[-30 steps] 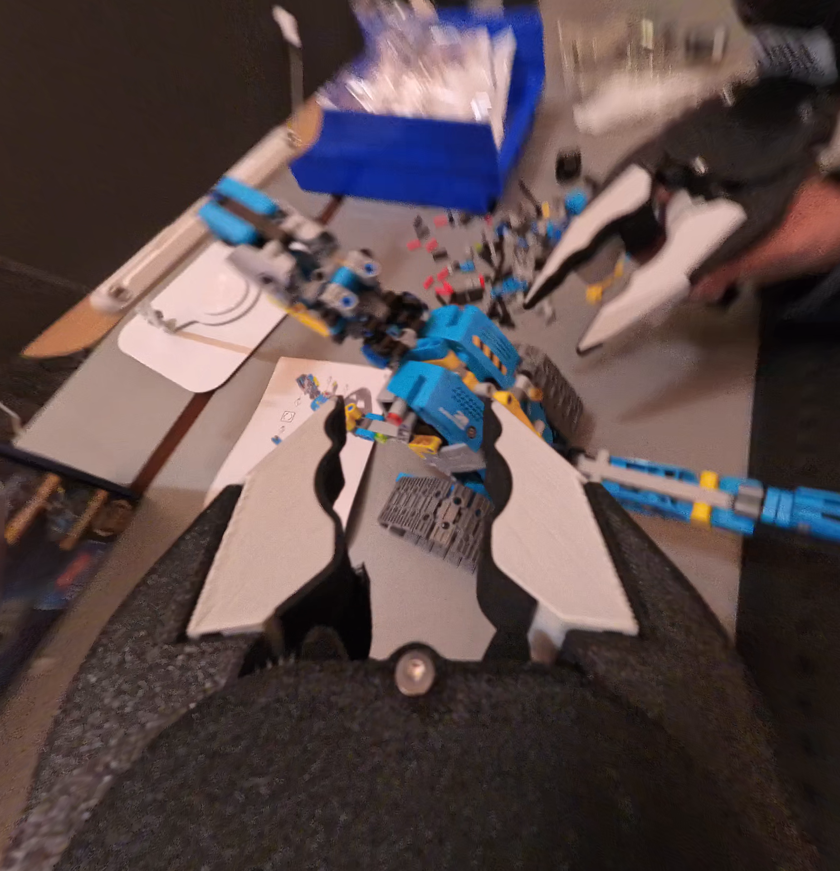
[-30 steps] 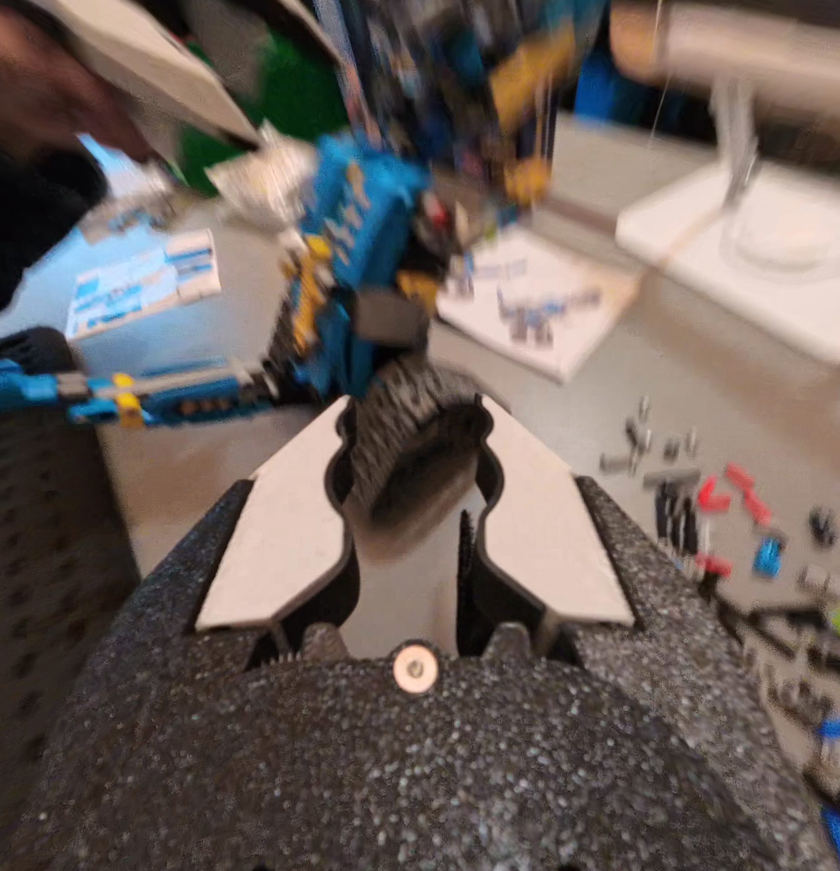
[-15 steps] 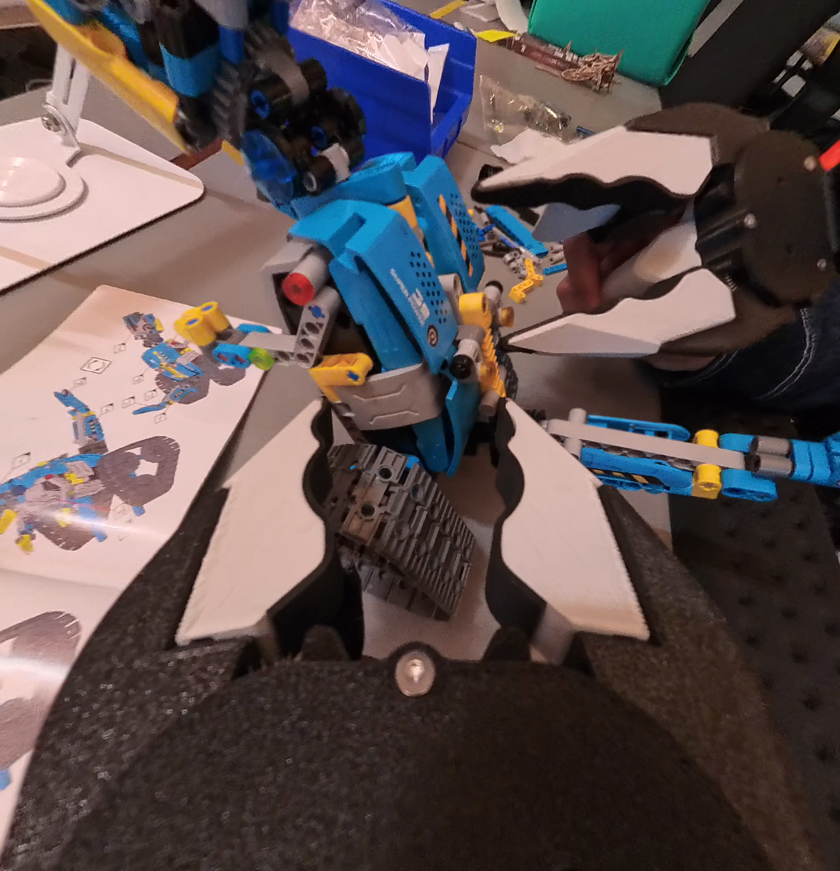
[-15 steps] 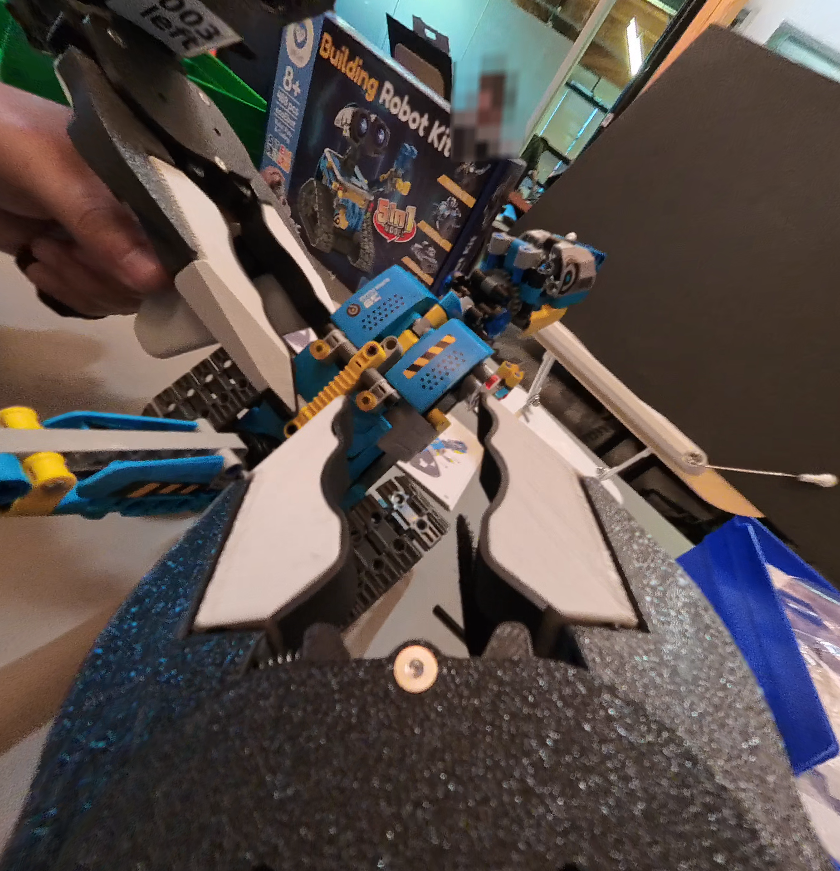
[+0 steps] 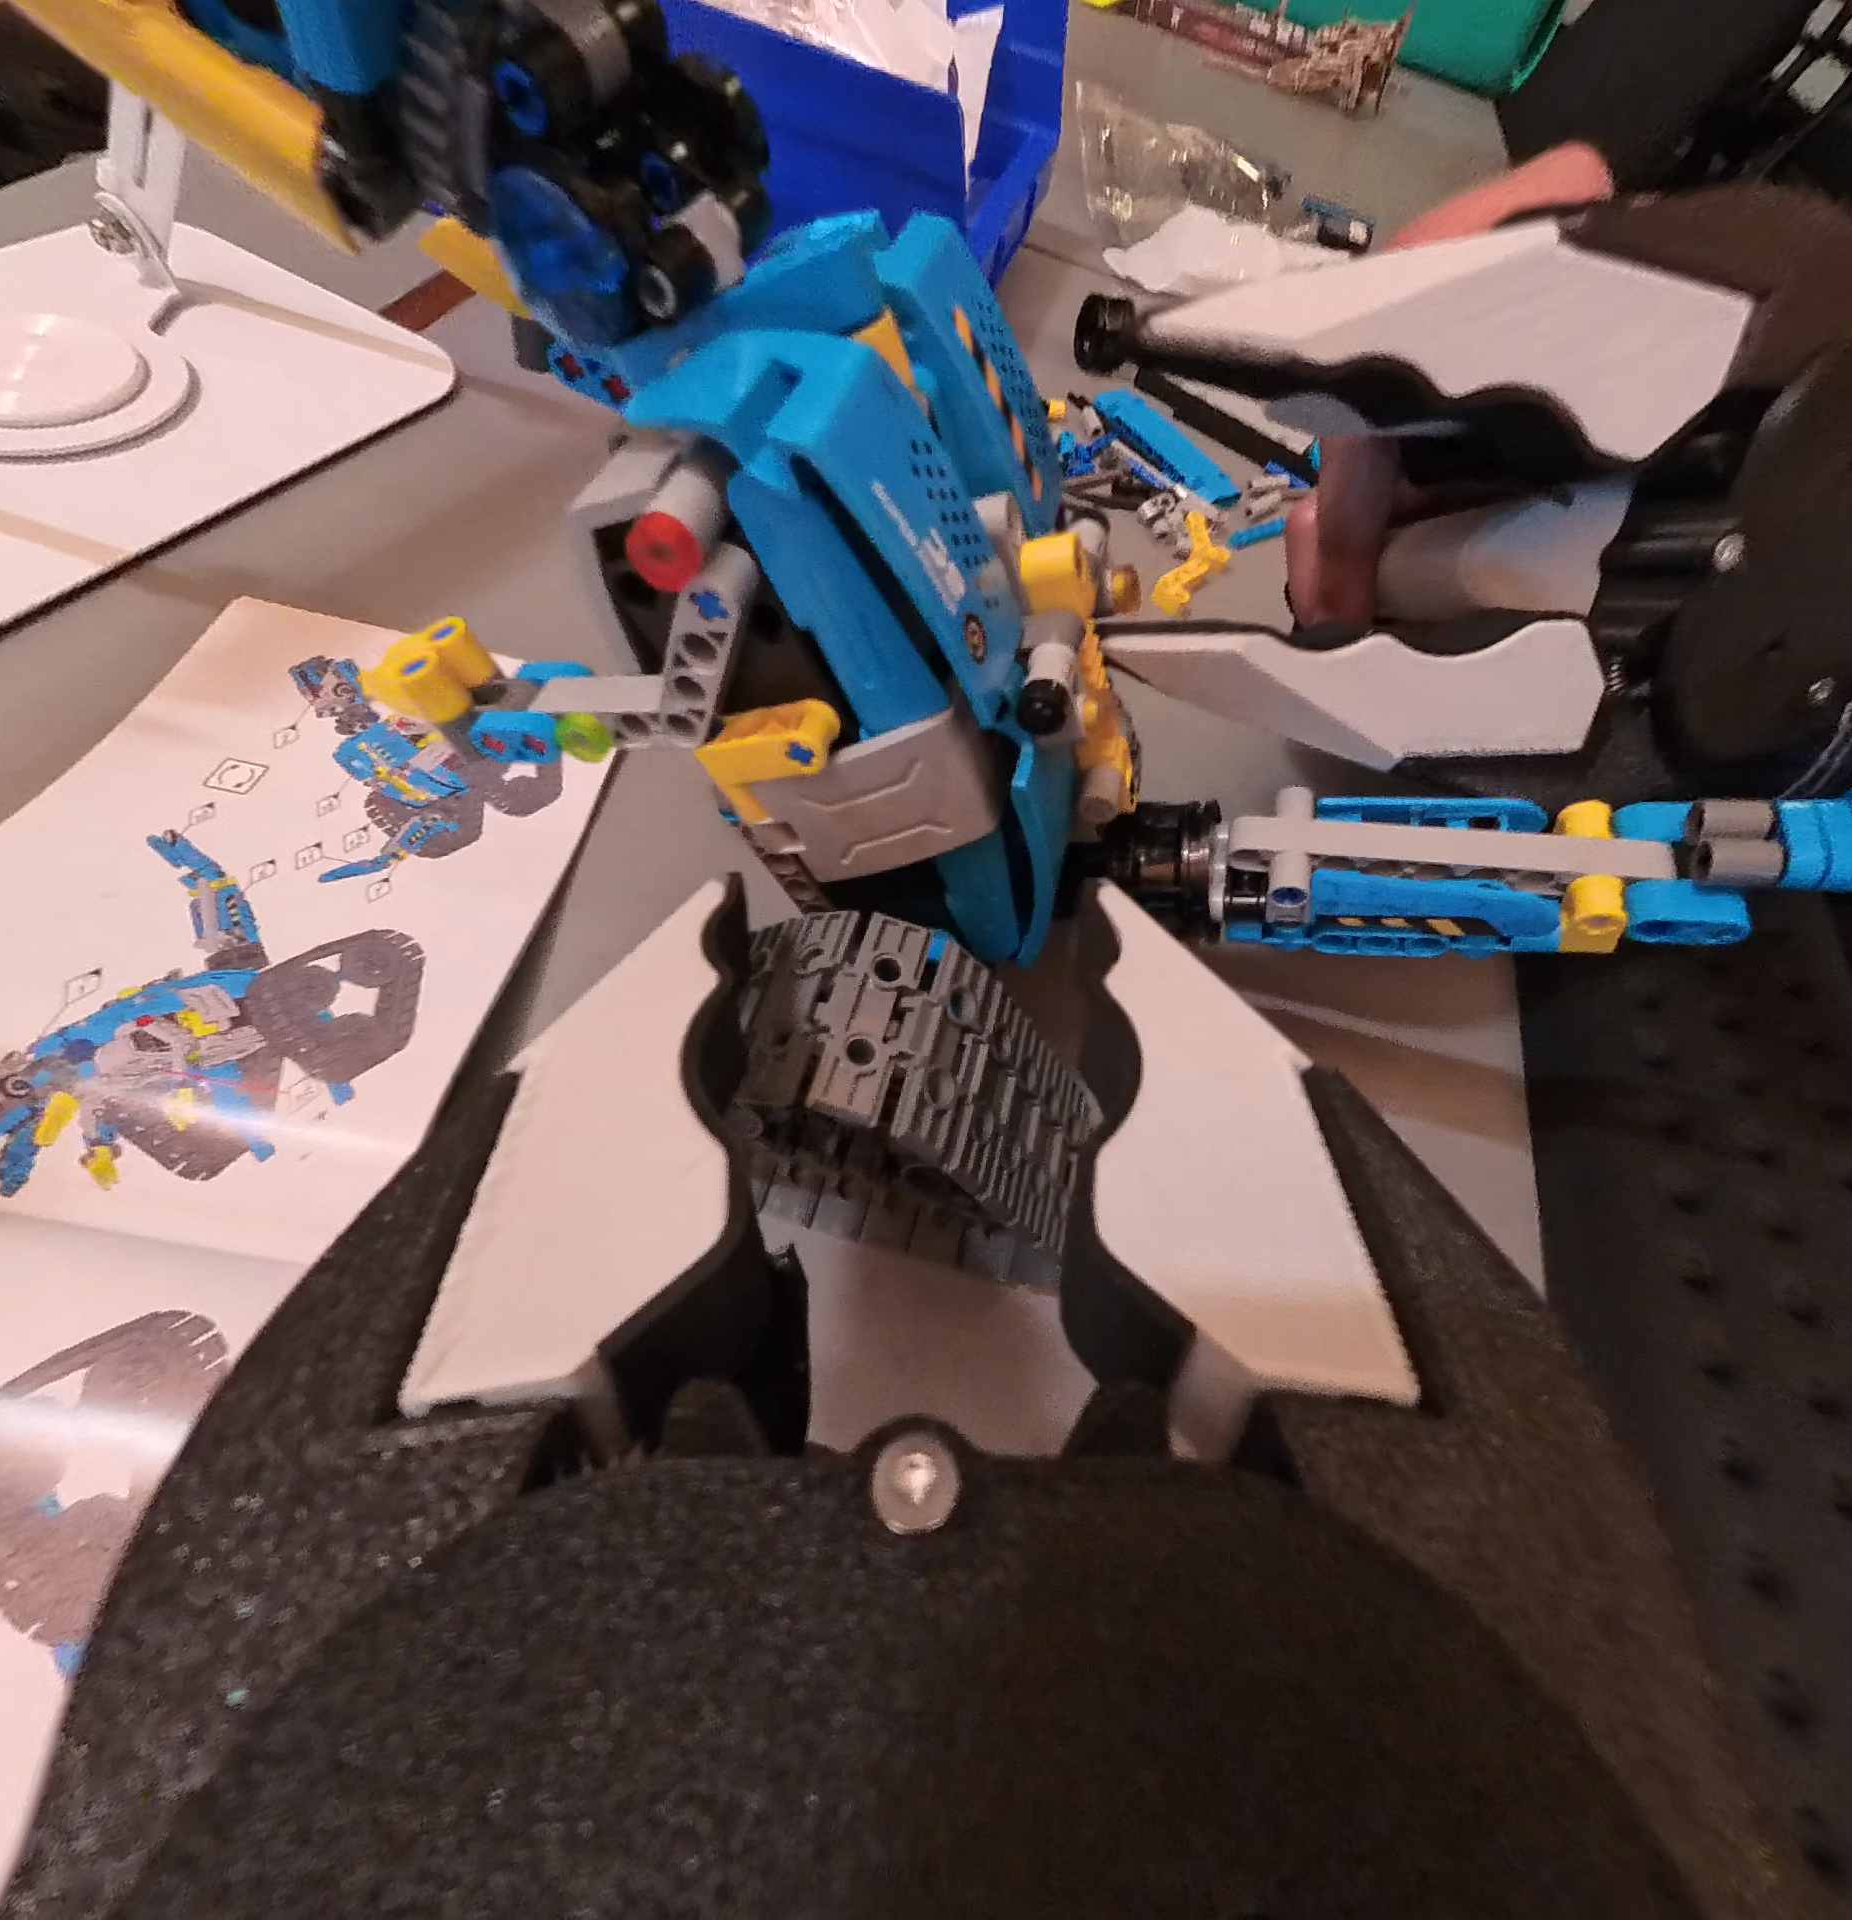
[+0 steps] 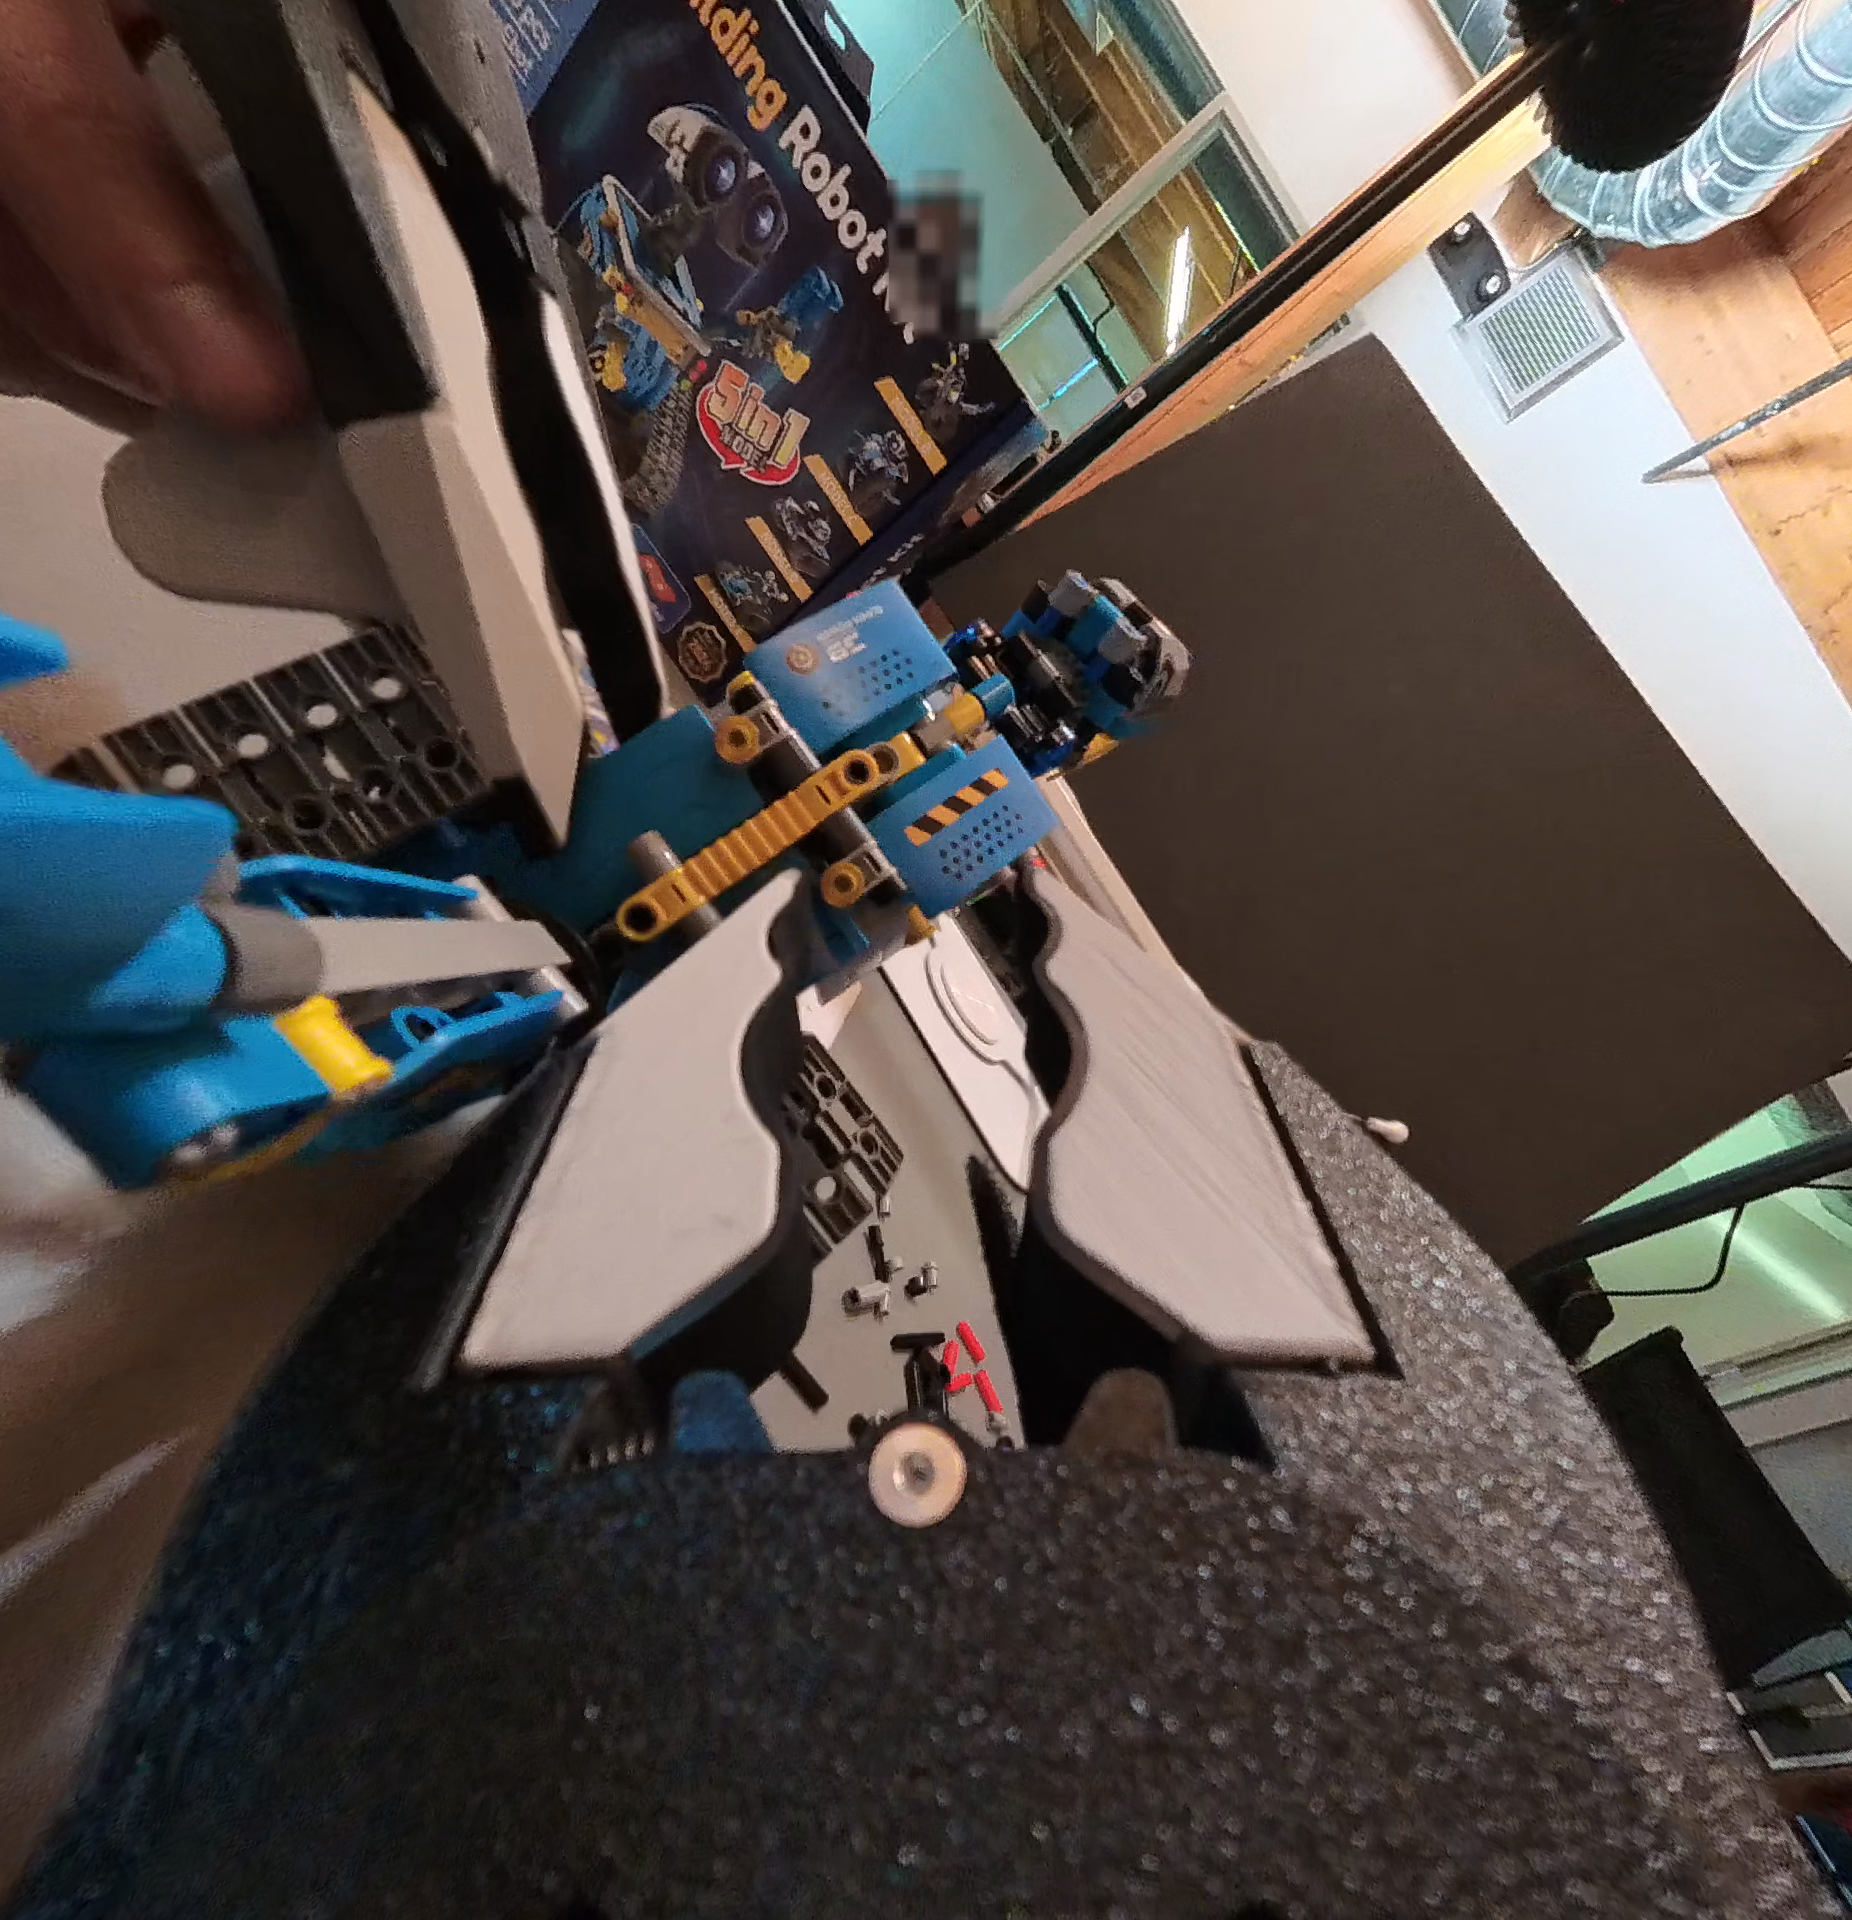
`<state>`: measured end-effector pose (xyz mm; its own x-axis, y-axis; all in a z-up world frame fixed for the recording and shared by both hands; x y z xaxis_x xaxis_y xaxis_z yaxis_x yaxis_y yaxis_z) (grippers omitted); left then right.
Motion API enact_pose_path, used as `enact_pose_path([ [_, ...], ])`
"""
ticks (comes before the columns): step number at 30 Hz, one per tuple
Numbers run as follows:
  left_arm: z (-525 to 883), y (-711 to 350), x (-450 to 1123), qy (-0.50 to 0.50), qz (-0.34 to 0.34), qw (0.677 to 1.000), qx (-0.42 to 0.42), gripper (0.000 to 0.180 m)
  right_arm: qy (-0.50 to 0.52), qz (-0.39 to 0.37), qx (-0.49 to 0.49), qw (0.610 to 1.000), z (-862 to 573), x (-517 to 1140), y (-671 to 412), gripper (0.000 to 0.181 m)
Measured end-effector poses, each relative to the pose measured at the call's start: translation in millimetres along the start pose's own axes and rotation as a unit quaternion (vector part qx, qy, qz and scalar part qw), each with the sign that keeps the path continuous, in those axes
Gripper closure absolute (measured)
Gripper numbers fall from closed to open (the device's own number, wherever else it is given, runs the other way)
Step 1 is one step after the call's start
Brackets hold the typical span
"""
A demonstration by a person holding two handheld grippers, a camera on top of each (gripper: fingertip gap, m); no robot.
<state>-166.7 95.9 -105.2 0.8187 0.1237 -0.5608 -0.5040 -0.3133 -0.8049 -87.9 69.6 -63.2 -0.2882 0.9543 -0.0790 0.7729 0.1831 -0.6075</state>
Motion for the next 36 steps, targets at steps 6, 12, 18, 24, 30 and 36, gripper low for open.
enact_pose_path([
  [6, -2, -9, 6, 0.017, -0.030, 0.999, -0.037, 0.106, -0.001, 0.004, 0.006, 1.000, -3, 1, 3, 0.142],
  [12, 2, -7, 8, 0.003, -0.032, 0.999, -0.025, 0.121, 0.009, 0.006, 0.002, 1.000, -5, 2, 3, 0.140],
  [18, 1, -7, 10, 0.011, -0.037, 0.999, -0.027, 0.121, 0.002, 0.001, 0.015, 1.000, -7, 2, 7, 0.139],
  [24, 1, -5, 11, 0.019, -0.036, 0.999, -0.034, 0.123, 0.030, 0.008, -0.033, 0.999, -11, -2, 14, 0.141],
  [30, 1, -5, 12, 0.018, -0.035, 0.999, -0.035, 0.124, 0.023, 0.013, -0.007, 1.000, -15, -1, 19, 0.137],
  [36, 2, -4, 11, 0.022, -0.036, 0.998, -0.035, 0.124, 0.020, 0.030, 0.038, 0.999, -26, 4, 31, 0.136],
])
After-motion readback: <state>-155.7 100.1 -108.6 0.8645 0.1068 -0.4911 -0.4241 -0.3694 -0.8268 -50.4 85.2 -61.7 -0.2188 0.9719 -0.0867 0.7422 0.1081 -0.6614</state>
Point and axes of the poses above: each gripper's, where its closed fingertips meet, x out along the fingers, y out of its underside, z = x × y across the jaws, the point moved 3 cm from there along -x, back along the fingers, and after that the axes turned 8 degrees about z, right-handed, at the moved point
